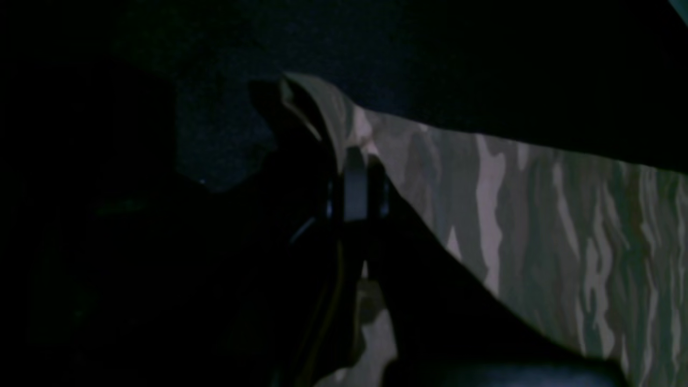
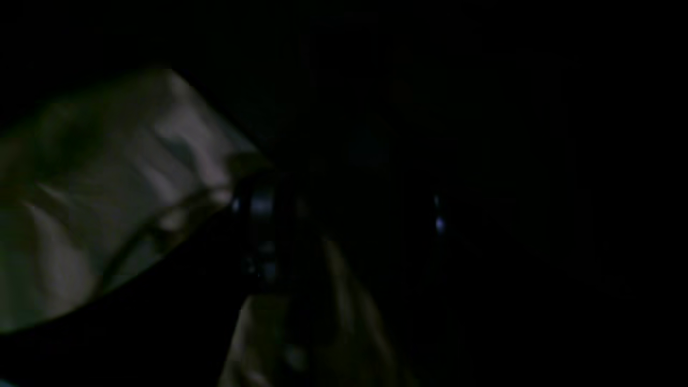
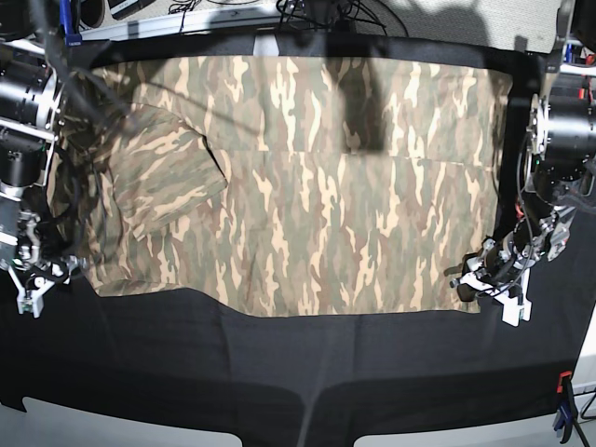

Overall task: Layout the t-shirt on the table in an organized manner, then fold the t-shirt properly
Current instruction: 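Hold the shirt edge with both grippers and lift it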

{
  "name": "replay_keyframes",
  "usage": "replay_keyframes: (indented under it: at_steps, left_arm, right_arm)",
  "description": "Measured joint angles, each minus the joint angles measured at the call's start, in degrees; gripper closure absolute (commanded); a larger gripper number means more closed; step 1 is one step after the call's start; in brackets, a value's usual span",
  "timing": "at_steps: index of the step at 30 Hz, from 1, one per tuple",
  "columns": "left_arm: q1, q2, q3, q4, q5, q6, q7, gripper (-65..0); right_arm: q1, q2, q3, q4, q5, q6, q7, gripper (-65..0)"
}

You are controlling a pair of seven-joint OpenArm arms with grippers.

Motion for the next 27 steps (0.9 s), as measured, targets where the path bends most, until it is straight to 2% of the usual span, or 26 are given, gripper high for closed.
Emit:
replay_keyframes:
  at_steps: [5,8,12,19,22,27]
  left_arm:
    - [0.0,0.0,0.0,0.0,0.0,0.0,0.0,0.0]
    - [0.0,0.0,0.0,0.0,0.0,0.0,0.0,0.0]
    - [0.0,0.0,0.0,0.0,0.0,-0.1,0.0,0.0]
    - [0.0,0.0,0.0,0.0,0.0,-0.1,0.0,0.0]
    - [0.0,0.0,0.0,0.0,0.0,-0.1,0.0,0.0]
    - [0.0,0.0,0.0,0.0,0.0,-0.1,0.0,0.0]
  right_arm:
    - [-0.4,0.2,3.7,-7.5,0.0,3.5,6.3,-30.3]
    - [0.3,0.3,3.6,-9.2,-0.1,7.1,6.3,-30.2]
    - [0.5,0.0,3.7,-9.8,-1.0,11.8,5.9,-24.7]
    - [0.8,-0.6,3.7,-9.7,1.5,19.8,1.7,-24.6]
    - [0.9,-0.8,3.7,-9.7,1.6,22.6,0.2,-19.0]
    - [0.9,-0.9,3.7,-9.7,7.5,23.1,-2.2,-9.8]
